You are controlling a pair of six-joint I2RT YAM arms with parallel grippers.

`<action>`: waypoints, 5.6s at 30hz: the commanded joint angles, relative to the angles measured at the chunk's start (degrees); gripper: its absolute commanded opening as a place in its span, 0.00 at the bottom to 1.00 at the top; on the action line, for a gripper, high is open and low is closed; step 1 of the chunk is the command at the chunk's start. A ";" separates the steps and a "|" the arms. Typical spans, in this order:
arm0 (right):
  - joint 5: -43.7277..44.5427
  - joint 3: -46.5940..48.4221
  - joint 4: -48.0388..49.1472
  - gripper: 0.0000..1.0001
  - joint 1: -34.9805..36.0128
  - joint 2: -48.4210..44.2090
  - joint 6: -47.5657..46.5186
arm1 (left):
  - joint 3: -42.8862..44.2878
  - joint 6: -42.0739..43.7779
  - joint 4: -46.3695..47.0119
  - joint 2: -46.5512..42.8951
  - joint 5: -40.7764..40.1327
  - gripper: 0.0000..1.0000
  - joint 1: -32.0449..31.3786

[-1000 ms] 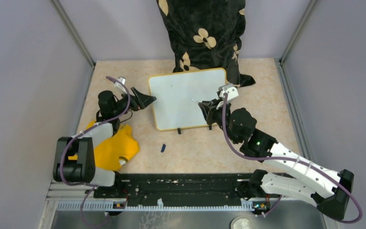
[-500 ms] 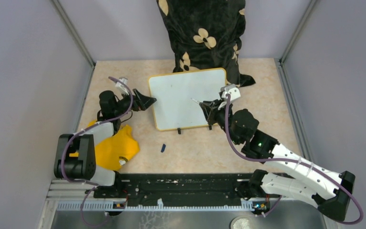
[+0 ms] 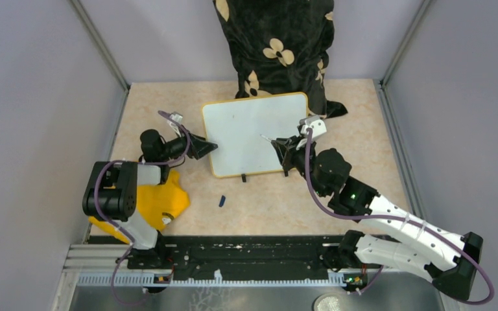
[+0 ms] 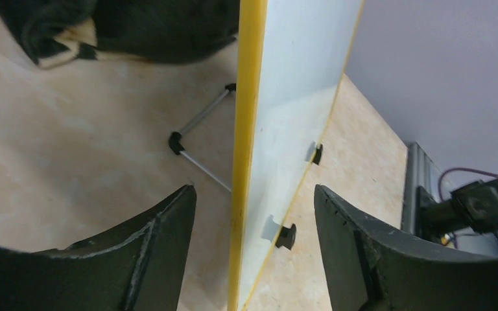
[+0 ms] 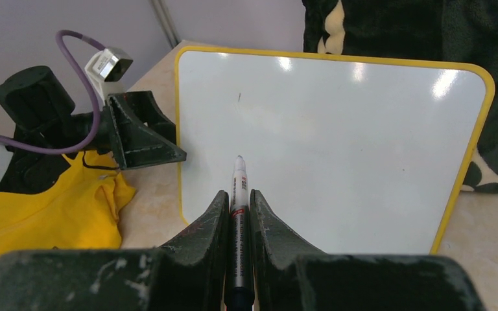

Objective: Write a sentence on the whiteboard

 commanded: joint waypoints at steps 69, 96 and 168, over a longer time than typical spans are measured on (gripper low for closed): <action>-5.27 2.68 7.70 0.00 0.52 9.36 2.03 | 3.11 -3.28 18.32 13.35 12.52 0.16 -0.97; -5.84 11.29 18.12 0.00 1.76 24.06 -7.11 | 3.17 -1.00 15.29 13.21 12.19 0.08 -0.97; 15.96 20.85 23.96 0.00 7.55 43.94 -11.85 | 3.06 -1.35 15.99 13.48 11.84 0.00 -1.06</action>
